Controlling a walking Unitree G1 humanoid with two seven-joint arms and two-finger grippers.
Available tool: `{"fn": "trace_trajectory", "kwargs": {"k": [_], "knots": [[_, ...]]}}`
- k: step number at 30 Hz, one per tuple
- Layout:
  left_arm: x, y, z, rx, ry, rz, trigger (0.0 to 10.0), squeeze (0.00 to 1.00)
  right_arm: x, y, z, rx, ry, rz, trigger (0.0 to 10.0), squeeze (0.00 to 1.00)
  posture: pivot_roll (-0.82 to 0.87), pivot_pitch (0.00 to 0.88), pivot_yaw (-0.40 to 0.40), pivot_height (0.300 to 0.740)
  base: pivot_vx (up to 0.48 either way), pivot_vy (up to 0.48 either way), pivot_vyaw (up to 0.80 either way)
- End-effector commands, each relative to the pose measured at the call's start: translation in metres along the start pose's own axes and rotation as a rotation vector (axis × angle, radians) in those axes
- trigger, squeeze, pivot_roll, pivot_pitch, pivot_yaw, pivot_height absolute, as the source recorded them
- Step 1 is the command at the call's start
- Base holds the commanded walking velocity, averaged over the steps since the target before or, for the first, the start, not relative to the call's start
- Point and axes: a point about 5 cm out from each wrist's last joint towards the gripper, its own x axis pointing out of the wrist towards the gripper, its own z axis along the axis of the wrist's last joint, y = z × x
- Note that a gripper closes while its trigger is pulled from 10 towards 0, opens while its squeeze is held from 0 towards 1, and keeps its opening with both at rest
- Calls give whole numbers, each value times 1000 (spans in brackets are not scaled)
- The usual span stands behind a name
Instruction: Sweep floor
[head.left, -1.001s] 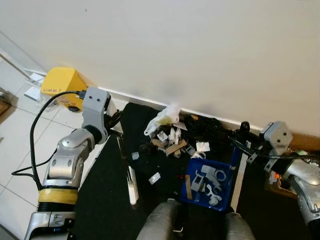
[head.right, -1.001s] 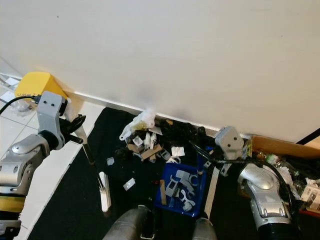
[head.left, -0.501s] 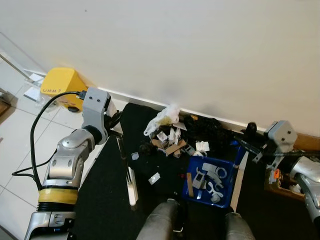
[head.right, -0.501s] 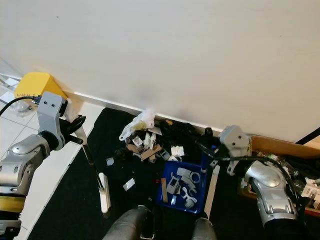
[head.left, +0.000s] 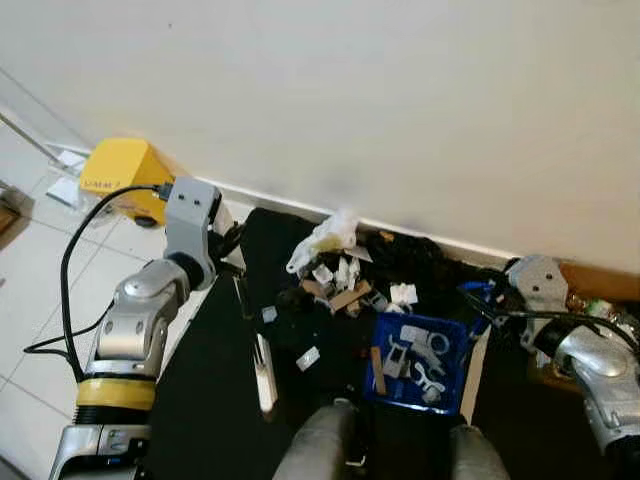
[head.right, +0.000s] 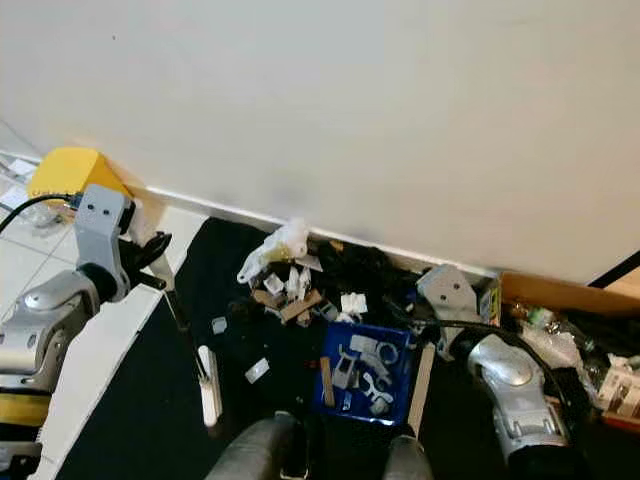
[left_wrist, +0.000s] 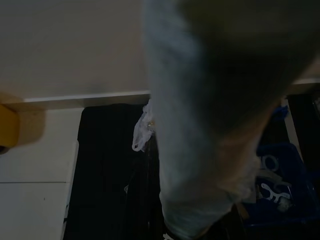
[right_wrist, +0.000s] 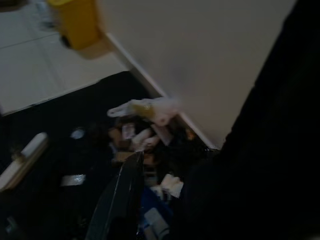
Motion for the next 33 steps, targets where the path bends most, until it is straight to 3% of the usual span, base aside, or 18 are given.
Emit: {"fn": "trace_trajectory", "kwargs": {"k": [1, 5, 6, 14, 18, 22, 24, 25, 26, 27, 28, 29, 30, 33], "knots": [[-3, 2, -6, -1, 14, 11, 10000, 0, -1, 6, -12, 33, 51, -45, 10000, 0, 182, 269, 174, 740, 0, 0, 0], [-4, 2, -6, -3, 13, 12, 10000, 0, 1, 3, -12, 55, 65, -169, 10000, 0, 181, 268, 171, 740, 0, 0, 0], [-4, 1, -6, -4, 14, 12, 10000, 0, 2, -2, -11, 36, 103, -262, 10000, 0, 181, 267, 171, 740, 0, 0, 0], [-3, -1, -7, -9, 13, 11, 10000, 0, -4, -15, 1, 27, 131, -487, 10000, 0, 168, 267, 161, 740, 0, 0, 0], [-3, -1, -8, -13, 14, 11, 10000, 0, -12, -14, 4, 18, 140, -551, 10000, 0, 157, 268, 159, 740, 0, 0, 0], [-1, -3, -10, -18, 14, 7, 10000, 0, -16, -6, 3, 87, 149, -606, 9922, 0, 144, 269, 154, 740, 0, 0, 0], [0, -5, -10, -22, 14, 5, 10000, 0, -15, 1, -1, 128, 169, -612, 7647, 0, 139, 263, 150, 740, 0, 0, 0], [0, -5, -10, -23, 13, 4, 10000, 0, -14, 3, -2, 136, 172, -606, 5333, 0, 139, 263, 150, 740, 0, 0, 0], [0, -5, -10, -23, 13, 4, 10000, 0, -14, 3, -2, 136, 172, -606, 5333, 0, 139, 263, 150, 740, 0, 0, 0], [1, -6, -11, -24, 12, 3, 10000, 0, -14, 5, -3, 142, 174, -602, 4275, 0, 138, 261, 147, 740, 0, 0, 0], [1, -6, -11, -25, 12, 3, 10000, 0, -13, 6, -3, 150, 177, -595, 1686, 0, 136, 258, 144, 740, 0, 0, 0], [1, -6, -11, -26, 11, 4, 10000, 0, -13, 8, -2, 154, 179, -591, 1686, 0, 136, 258, 144, 740, 0, 0, 0], [1, -5, -11, -27, 11, 6, 10000, 0, -13, 8, -1, 156, 180, -590, 0, 0, 134, 255, 140, 740, 0, 0, 0], [2, -6, -12, -29, 10, 9, 10000, 0, -14, 6, 1, 148, 172, -581, 0, 0, 130, 250, 135, 740, 0, 0, 0]]}}
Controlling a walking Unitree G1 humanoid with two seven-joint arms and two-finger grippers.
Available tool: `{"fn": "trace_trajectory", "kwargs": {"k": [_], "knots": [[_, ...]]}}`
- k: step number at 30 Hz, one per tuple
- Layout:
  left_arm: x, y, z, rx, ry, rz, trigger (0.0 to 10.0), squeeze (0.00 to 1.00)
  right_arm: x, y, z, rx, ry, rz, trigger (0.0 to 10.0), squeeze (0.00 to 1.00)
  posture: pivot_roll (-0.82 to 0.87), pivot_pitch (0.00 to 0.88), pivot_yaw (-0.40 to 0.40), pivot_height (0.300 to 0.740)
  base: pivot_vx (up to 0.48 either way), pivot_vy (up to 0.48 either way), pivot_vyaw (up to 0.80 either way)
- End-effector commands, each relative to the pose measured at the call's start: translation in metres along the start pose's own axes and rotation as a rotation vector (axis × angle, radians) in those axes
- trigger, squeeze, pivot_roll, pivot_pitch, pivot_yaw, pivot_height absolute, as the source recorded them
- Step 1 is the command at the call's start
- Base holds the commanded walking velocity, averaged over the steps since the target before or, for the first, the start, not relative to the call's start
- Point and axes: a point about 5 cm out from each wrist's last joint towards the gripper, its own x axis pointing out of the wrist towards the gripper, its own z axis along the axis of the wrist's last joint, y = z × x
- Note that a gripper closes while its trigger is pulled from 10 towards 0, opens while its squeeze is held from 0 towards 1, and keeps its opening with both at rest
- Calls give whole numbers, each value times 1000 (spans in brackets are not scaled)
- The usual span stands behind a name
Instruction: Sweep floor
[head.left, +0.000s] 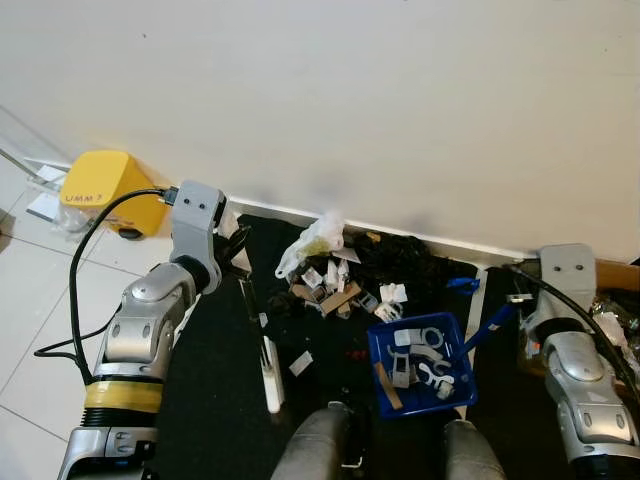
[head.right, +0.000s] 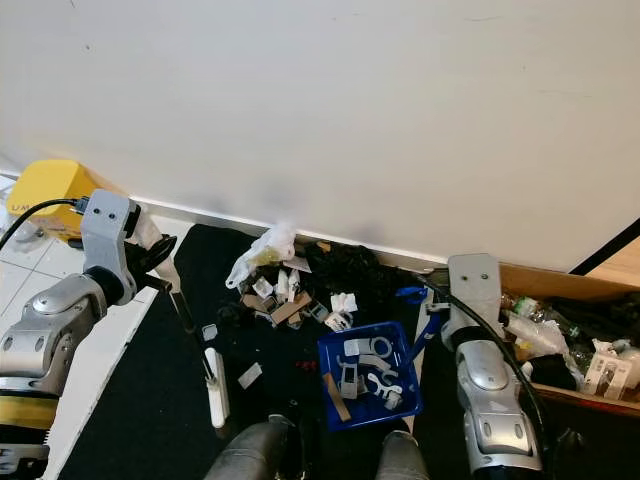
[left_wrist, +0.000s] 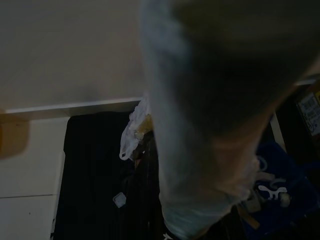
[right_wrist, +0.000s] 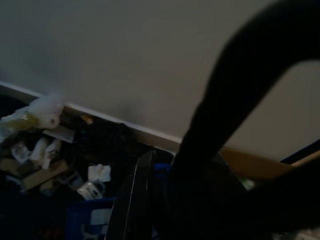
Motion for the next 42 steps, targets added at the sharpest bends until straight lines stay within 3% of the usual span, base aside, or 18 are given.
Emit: {"fn": "trace_trajectory", "kwargs": {"k": [1, 5, 15, 16, 17, 18, 21, 25, 32, 35, 42], "knots": [[-1, 1, -8, -7, 20, 18, 10000, 0, -5, -6, -4, -28, 24, -5, 0, 0, 126, 246, 130, 740, 0, 0, 0], [1, -1, -9, -16, 14, 21, 10000, 0, -5, -9, 3, -18, 9, 37, 0, 0, 116, 237, 122, 740, 0, 0, 0], [6, -6, -11, -32, 1, 26, 10000, 0, -2, -25, 5, 81, 34, -25, 0, 0, 91, 204, 96, 740, 0, 0, 0], [7, -8, -12, -34, 0, 24, 10000, 0, 0, -27, 6, 145, 36, -43, 7529, 0, 90, 201, 96, 740, 0, 0, 0], [7, -8, -12, -34, 0, 24, 10000, 0, 0, -27, 6, 145, 36, -43, 7529, 0, 90, 201, 96, 740, 0, 0, 0], [8, -10, -14, -33, 1, 20, 10000, 0, 1, -29, 7, 195, 32, -64, 10000, 0, 83, 192, 97, 740, 0, 0, 0], [9, -12, -15, -32, 3, 13, 10000, 0, 2, -30, 10, 255, 21, -77, 10000, 0, 82, 190, 97, 740, 0, 0, 0], [13, -18, -17, -19, 8, -12, 10000, 0, 4, -41, 21, 410, -32, -143, 10000, 0, 72, 166, 105, 740, 0, 0, 0], [14, -19, -20, -16, 19, -22, 10000, 0, 5, -65, 44, 463, -131, -237, 10000, 0, 64, 140, 124, 740, 0, 0, 0], [12, -21, -28, -70, 55, -5, 10000, 0, 6, -66, 61, 579, -230, -235, 10000, 0, 59, 132, 127, 740, 0, 0, 0], [7, -34, -40, -131, 80, -5, 10000, 0, 5, -54, 75, 482, -356, -186, 10000, 0, 65, 88, 121, 740, 0, 0, 0]]}}
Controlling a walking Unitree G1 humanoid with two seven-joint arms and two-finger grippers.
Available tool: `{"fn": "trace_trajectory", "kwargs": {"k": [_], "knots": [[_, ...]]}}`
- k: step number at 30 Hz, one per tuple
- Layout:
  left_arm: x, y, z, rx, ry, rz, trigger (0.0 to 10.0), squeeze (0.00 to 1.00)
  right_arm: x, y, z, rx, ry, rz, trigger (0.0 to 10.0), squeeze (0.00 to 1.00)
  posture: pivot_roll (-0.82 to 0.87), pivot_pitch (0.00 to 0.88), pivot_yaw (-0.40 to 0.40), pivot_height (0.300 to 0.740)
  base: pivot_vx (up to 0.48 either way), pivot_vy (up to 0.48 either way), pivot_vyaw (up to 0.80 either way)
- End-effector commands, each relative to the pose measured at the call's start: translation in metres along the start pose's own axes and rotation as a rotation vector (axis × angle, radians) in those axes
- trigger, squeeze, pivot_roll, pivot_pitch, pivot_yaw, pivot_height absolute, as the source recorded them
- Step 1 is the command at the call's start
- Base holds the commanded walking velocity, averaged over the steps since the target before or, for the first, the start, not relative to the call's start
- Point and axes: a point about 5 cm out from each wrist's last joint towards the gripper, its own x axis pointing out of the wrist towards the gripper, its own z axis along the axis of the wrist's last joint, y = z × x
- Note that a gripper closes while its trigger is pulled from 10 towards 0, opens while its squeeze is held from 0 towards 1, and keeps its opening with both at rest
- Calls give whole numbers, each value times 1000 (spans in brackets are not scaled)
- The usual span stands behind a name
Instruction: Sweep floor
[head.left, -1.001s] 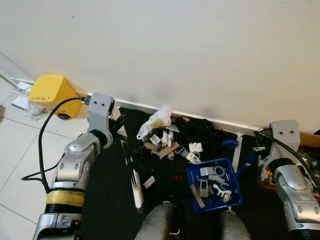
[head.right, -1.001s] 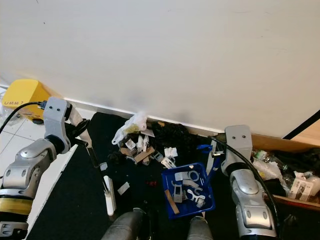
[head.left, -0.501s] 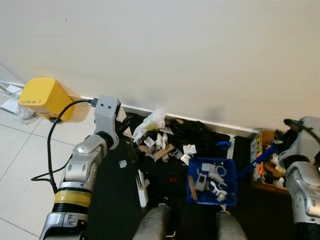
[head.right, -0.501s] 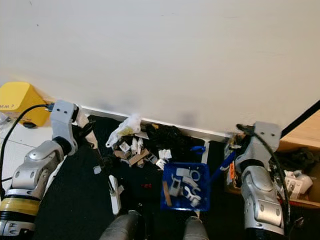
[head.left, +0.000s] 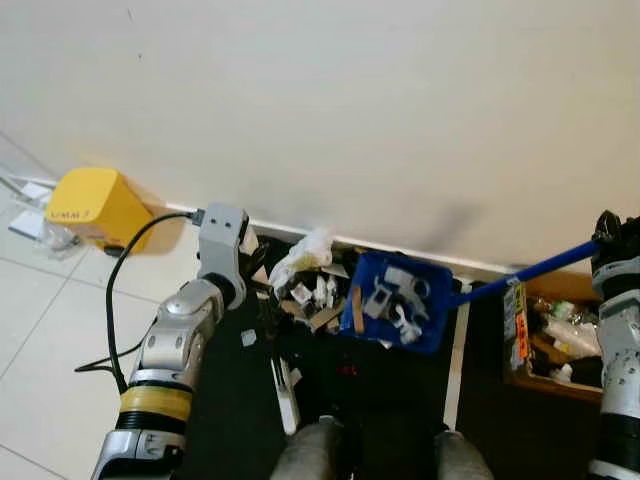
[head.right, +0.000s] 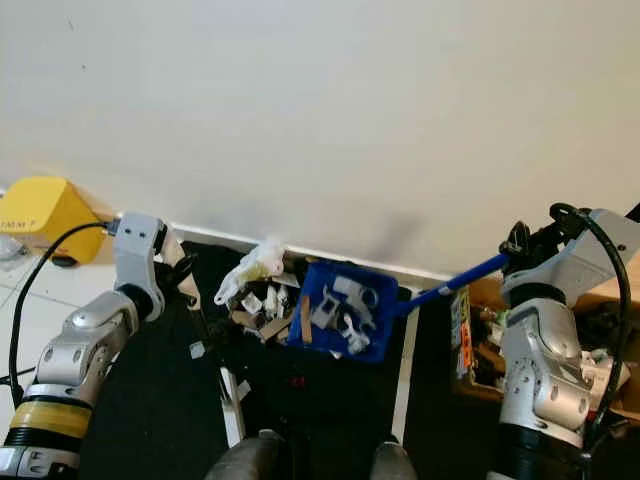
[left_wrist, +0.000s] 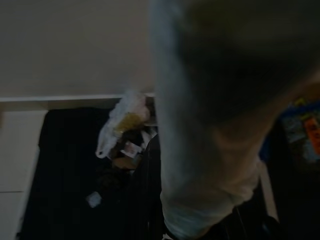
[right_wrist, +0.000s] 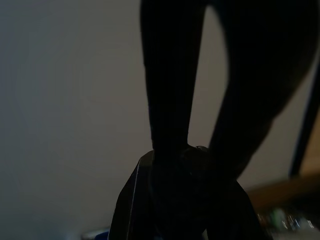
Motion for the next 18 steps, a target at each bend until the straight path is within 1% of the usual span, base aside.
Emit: {"fn": "trace_trajectory", "kwargs": {"k": [1, 2, 3, 6, 8, 9, 13, 15, 18], "knots": [[-5, -5, -5, -16, 12, -15, 10000, 0, -2, 7, 10, -11, -92, 43, 10000, 0, 65, 81, 120, 740, 0, 0, 0], [-5, -5, -5, -16, 12, -15, 10000, 0, -2, 7, 10, -11, -92, 43, 10000, 0, 65, 81, 120, 740, 0, 0, 0], [-6, -6, -8, -6, 22, -15, 10000, 0, -2, 8, 9, 19, -92, 46, 10000, 0, 64, 74, 119, 740, 0, 0, 0], [-9, -4, -14, 2, 31, 16, 10000, 0, -2, 5, 3, 56, -65, 37, 10000, 0, 64, 59, 114, 740, 0, 0, 0], [-9, -3, -14, 0, 30, 25, 10000, 0, -2, 3, 1, 47, -49, 28, 10000, 0, 64, 56, 114, 740, 0, 0, 0], [-10, -2, -15, 10, 34, 35, 10000, 0, -2, -1, -4, 40, -18, 1, 10000, 0, 60, 47, 113, 740, 0, 0, 0], [-10, -2, -16, 33, 37, 39, 10000, 0, -2, -4, -6, 50, -14, -17, 10000, 0, 58, 44, 112, 740, 0, 0, 0], [-9, -3, -12, 33, 8, 27, 10000, 0, -1, -7, -9, 82, -3, -31, 10000, 0, 54, 47, 112, 740, 0, 0, 0], [-9, -4, -10, 36, -3, 24, 10000, 0, -1, -8, -9, 77, -7, -31, 10000, 0, 54, 47, 112, 740, 0, 0, 0]]}}
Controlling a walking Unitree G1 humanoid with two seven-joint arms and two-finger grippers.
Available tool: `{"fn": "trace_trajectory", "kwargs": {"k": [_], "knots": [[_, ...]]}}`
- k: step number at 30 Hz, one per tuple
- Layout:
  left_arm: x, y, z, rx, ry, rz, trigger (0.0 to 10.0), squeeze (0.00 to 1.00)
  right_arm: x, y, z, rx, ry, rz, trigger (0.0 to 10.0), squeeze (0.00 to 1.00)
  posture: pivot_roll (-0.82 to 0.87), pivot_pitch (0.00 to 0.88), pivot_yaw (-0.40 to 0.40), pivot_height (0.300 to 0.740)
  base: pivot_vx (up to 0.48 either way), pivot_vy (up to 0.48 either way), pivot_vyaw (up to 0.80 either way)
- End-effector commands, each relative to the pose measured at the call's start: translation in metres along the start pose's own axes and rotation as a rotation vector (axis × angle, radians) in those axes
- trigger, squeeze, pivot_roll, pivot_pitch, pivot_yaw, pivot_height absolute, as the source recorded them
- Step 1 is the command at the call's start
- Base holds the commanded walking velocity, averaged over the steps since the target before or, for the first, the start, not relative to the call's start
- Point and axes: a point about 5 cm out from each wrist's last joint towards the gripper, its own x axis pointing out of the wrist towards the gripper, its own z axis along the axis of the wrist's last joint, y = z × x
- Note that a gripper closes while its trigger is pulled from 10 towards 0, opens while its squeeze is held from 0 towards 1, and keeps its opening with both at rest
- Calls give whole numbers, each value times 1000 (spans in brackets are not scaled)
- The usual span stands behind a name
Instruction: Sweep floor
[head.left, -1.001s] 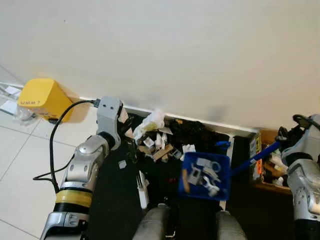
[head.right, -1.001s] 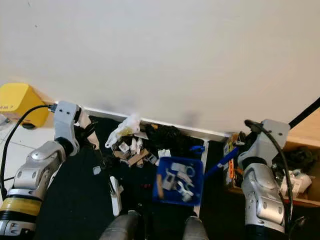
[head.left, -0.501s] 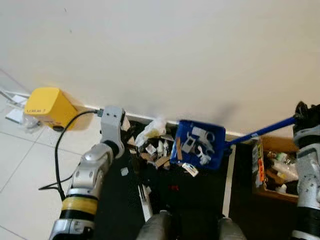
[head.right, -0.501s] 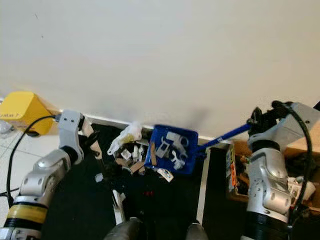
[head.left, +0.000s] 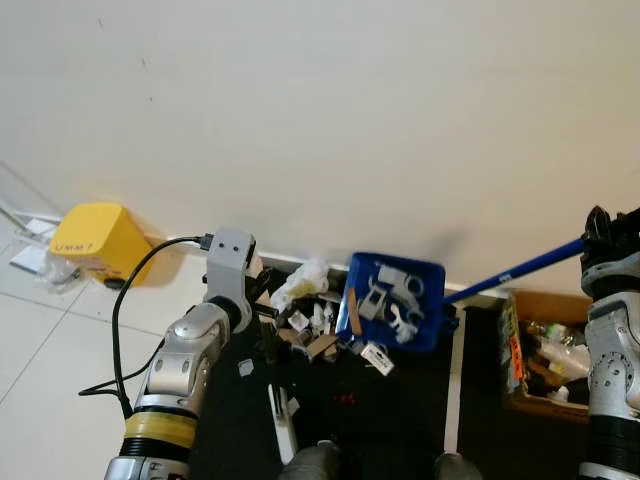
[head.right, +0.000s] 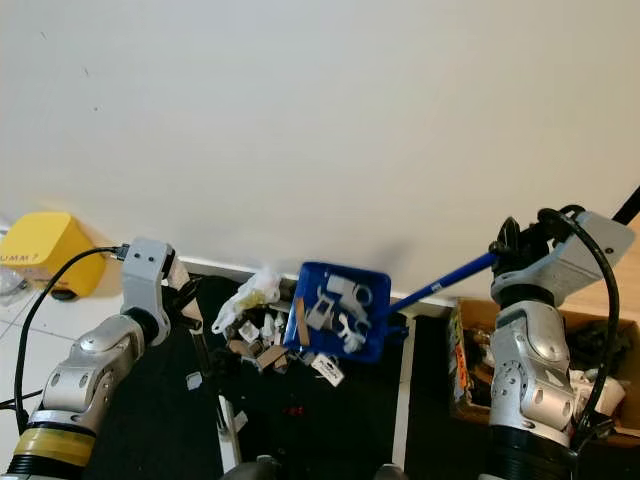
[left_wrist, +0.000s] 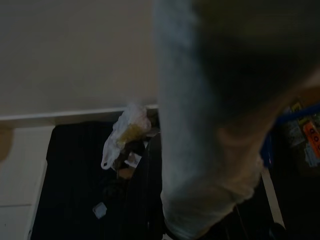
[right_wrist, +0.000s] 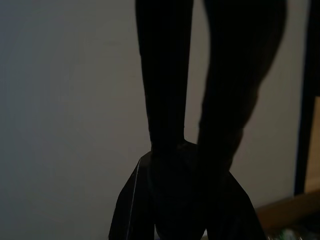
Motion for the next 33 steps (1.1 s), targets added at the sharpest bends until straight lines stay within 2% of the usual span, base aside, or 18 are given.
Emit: {"fn": "trace_trajectory", "kwargs": {"k": [1, 6, 11, 16, 19, 27, 33], "knots": [[-1, 0, 6, 12, -39, -1, 10000, 0, 0, 4, 5, 52, -36, 15, 10000, 0, 56, 56, 111, 740, 0, 0, 0], [2, 0, 13, 49, -63, 1, 10000, 0, -2, 6, -1, 71, -15, 29, 10000, 0, 58, 63, 112, 740, 0, 0, 0], [6, 3, 18, 44, -75, 14, 10000, 0, -3, 10, -5, 114, -10, 43, 10000, 0, 63, 76, 111, 740, 0, 0, 0], [8, 5, 20, 50, -82, 24, 10000, 0, -3, 15, -6, 101, -13, 61, 10000, 0, 64, 80, 109, 740, 0, 0, 0], [8, 10, 23, 36, -109, 67, 10000, 0, -2, 20, -9, 63, 0, 96, 10000, 0, 63, 81, 97, 740, 0, 0, 0], [3, 25, 32, -42, -193, 175, 10000, 0, 8, 39, -9, 63, 14, 174, 10000, 0, 69, 88, 37, 740, 0, 0, 0], [-3, 36, 40, -55, -242, 236, 10000, 0, 15, 48, -6, 68, 15, 213, 10000, 0, 81, 91, 1, 740, 0, 0, 0]]}}
